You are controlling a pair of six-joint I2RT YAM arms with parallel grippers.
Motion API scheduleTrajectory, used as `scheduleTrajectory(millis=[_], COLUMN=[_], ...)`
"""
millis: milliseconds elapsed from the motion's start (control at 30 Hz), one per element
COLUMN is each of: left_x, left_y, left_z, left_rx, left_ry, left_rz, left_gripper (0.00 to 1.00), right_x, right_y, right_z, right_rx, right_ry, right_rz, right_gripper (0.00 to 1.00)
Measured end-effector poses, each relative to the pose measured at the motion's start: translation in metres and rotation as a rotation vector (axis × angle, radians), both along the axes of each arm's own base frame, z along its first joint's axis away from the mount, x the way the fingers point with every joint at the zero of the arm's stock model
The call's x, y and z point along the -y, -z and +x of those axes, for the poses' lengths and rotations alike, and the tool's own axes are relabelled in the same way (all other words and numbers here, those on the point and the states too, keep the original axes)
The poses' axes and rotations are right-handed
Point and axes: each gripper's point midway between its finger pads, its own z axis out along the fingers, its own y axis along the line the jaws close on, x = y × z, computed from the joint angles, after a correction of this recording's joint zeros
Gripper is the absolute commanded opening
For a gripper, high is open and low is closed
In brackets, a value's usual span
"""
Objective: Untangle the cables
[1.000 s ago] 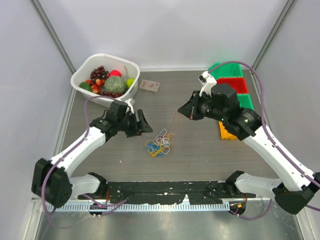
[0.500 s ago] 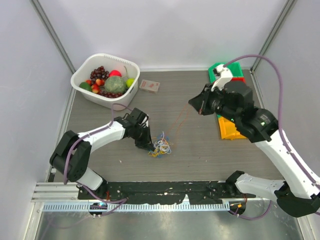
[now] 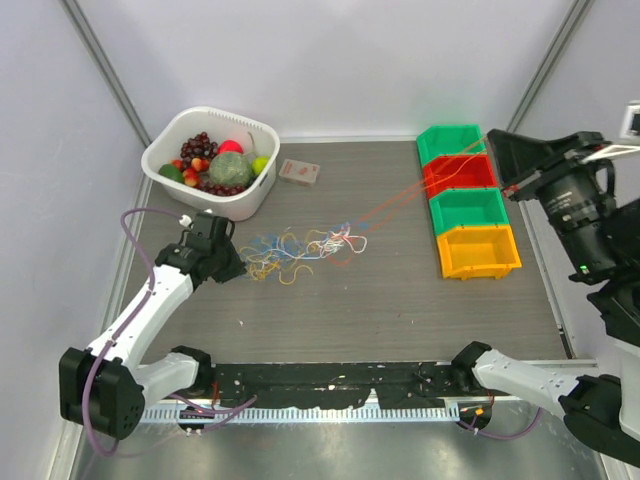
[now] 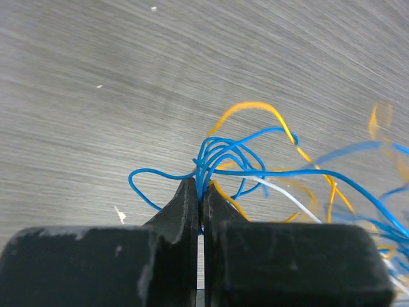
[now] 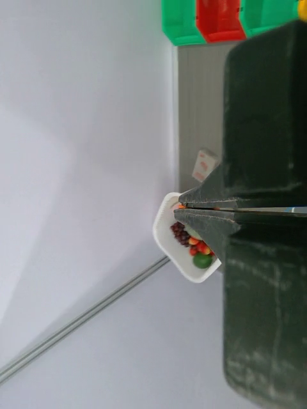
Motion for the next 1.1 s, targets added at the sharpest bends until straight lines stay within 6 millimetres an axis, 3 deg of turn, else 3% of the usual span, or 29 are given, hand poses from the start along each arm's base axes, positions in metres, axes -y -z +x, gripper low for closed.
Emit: scheduleTrajectory(millis=[200, 367, 433, 533, 733, 833, 933, 967, 1033, 1100], left_x=[-0.023, -0.064, -0.079, -0.086, -0.097, -0.096, -0.092, -0.090, -0.081, -0.069], left_y=[0.011, 0.017, 0.017, 0.015, 0.008, -0.002, -0.004, -0.004, -0.003, -0.006], left_z=[-0.008, -0.014, -0.018, -0.021, -0.024, -0.018, -0.016, -0.016, -0.015, -0.012], left_rx=[-0.057, -0.112, -0.123, -0.123, -0.127, -0.102, -0.096, -0.100, -0.104, -0.094], left_ry=[-0.079, -0.219, -0.261, -0.269, -0.281, -0.260, -0.234, -0.219, -0.171, -0.107], left_rz=[0.081, 0.141, 0.174, 0.202, 0.262, 0.262, 0.244, 0.237, 0.207, 0.157], left_gripper=[0.00, 0.00, 0.00, 0.00, 0.00, 0.00, 0.00, 0.08, 0.47, 0.74], right_x=[0.009, 0.024, 0.024, 0.021, 0.007, 0.005, -0.018, -0.029, -0.055, -0.079], right_y=[-0.025, -0.044, -0.053, -0.059, -0.029, -0.024, -0.006, 0.004, 0.036, 0.077], right_z=[-0.007, -0.005, -0.005, -0.007, 0.008, 0.013, 0.022, 0.023, 0.031, 0.043], right_rx=[0.073, 0.123, 0.148, 0.167, 0.097, 0.084, 0.044, 0.024, -0.046, -0.147], right_ry=[0.015, 0.094, 0.095, 0.074, 0.062, 0.070, -0.006, -0.048, -0.138, -0.206], right_rz=[0.042, 0.033, 0.037, 0.070, 0.027, 0.007, -0.013, -0.014, -0.035, -0.074], right_gripper=[0.01, 0.01, 0.01, 0.01, 0.01, 0.01, 0.01, 0.01, 0.01, 0.01])
